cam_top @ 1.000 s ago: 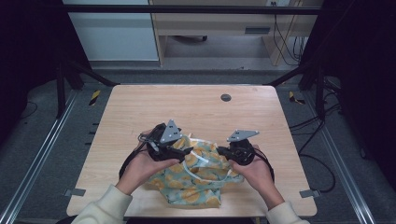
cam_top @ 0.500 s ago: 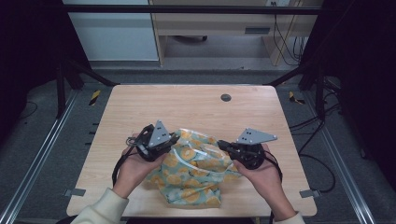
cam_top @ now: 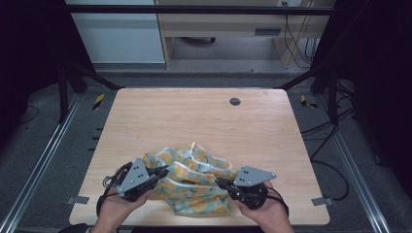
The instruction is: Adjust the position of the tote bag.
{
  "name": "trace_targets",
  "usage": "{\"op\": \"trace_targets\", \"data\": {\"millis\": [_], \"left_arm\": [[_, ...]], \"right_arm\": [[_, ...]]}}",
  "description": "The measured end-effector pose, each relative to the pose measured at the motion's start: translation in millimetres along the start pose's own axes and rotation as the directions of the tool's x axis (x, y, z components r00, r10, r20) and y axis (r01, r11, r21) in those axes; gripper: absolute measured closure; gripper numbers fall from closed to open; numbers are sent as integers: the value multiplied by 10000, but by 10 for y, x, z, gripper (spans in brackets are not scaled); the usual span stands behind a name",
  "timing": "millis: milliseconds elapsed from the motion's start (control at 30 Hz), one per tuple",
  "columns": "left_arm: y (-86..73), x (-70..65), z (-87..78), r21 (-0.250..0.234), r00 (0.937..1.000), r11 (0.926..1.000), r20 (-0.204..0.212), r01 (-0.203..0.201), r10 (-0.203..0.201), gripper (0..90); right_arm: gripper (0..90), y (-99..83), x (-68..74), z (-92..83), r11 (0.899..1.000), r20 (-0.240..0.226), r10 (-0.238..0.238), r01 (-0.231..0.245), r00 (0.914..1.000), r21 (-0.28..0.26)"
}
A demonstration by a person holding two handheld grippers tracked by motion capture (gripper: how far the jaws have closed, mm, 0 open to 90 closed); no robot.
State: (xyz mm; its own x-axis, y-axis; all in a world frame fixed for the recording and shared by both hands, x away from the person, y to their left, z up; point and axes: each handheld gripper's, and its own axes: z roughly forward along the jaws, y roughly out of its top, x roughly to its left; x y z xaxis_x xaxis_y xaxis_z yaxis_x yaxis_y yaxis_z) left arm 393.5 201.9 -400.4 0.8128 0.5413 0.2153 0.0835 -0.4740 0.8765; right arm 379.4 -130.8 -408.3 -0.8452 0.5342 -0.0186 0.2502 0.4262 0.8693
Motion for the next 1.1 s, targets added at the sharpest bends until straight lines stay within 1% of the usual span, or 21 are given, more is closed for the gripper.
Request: {"op": "trace_targets", "data": {"millis": [133,233,300,333,433,467,500,533,567,600,633,667,700,733,767,833,933,967,1000,1067,1100], "left_arm": [[-176,-40,-19,256,9985,9992,466,-309,297,882],[-297,-40,-14,351,9960,9988,843,-331,301,888],[-349,-58,-3,734,9905,9936,1142,-857,770,889],[-374,-62,6,866,9871,9918,1376,-942,818,891],[-449,-67,41,1190,9820,9884,1747,-940,724,894],[-499,-81,87,1678,9743,9804,2153,-1035,660,895],[-524,-97,118,2011,9714,9731,2282,-1126,653,894],[-547,-114,148,2356,9739,9640,2154,-1230,717,894],[-547,-114,148,2356,9739,9640,2154,-1230,717,894],[-586,-121,200,3013,9747,9445,2132,-1308,670,895],[-586,-121,200,3013,9747,9445,2132,-1308,670,895],[-606,-117,222,3248,9760,9378,2110,-1226,546,895],[-639,-101,258,3646,9802,9255,1955,-1028,319,895],[-639,-101,258,3646,9802,9255,1955,-1028,319,894],[-647,-91,270,3762,9811,9210,1914,-1017,302,894],[-651,-85,283,3783,9822,9206,1861,-970,271,893],[-647,-85,279,3815,9832,9181,1776,-1073,410,893],[-654,-87,279,3869,9847,9163,1697,-1035,395,892],[-654,-87,279,3869,9847,9163,1697,-1035,395,892],[-657,-68,263,4008,9879,9098,1458,-1080,530,891],[-657,-68,263,4008,9879,9098,1458,-1080,530,890]], "right_arm": [[895,-110,29,84,9995,-125,-17,20,9999,300],[895,-206,43,164,9988,-390,145,-127,9991,468],[896,-247,64,212,9972,-498,124,-86,9987,746],[897,-288,97,252,9945,-588,131,-69,9982,1046],[898,-344,133,304,9879,-645,-18,117,9979,1544],[899,-366,134,323,9850,-666,-21,135,9978,1722],[899,-388,131,346,9828,-705,58,74,9975,1848],[899,-411,129,367,9799,-703,108,34,9975,1996],[899,-411,129,367,9799,-703,108,34,9975,1996],[899,-444,117,405,9735,-705,226,-59,9973,2286],[899,-444,117,405,9735,-705,226,-59,9973,2286],[899,-468,106,440,9683,-681,344,-164,9971,2491],[899,-476,102,459,9680,-697,343,-158,9970,2504],[898,-479,106,471,9682,-702,367,-180,9969,2495],[898,-479,106,471,9682,-702,367,-180,9969,2495],[870,-461,129,471,9705,-769,207,-15,9968,2409],[730,-397,171,421,9763,-707,15,138,9975,2162],[649,-340,174,362,9811,-616,-47,165,9981,1929],[649,-340,174,362,9811,-616,-47,165,9981,1929],[565,-252,151,269,9862,-447,-51,124,9990,1653],[565,-252,151,269,9862,-447,-51,124,9990,1653]]}}
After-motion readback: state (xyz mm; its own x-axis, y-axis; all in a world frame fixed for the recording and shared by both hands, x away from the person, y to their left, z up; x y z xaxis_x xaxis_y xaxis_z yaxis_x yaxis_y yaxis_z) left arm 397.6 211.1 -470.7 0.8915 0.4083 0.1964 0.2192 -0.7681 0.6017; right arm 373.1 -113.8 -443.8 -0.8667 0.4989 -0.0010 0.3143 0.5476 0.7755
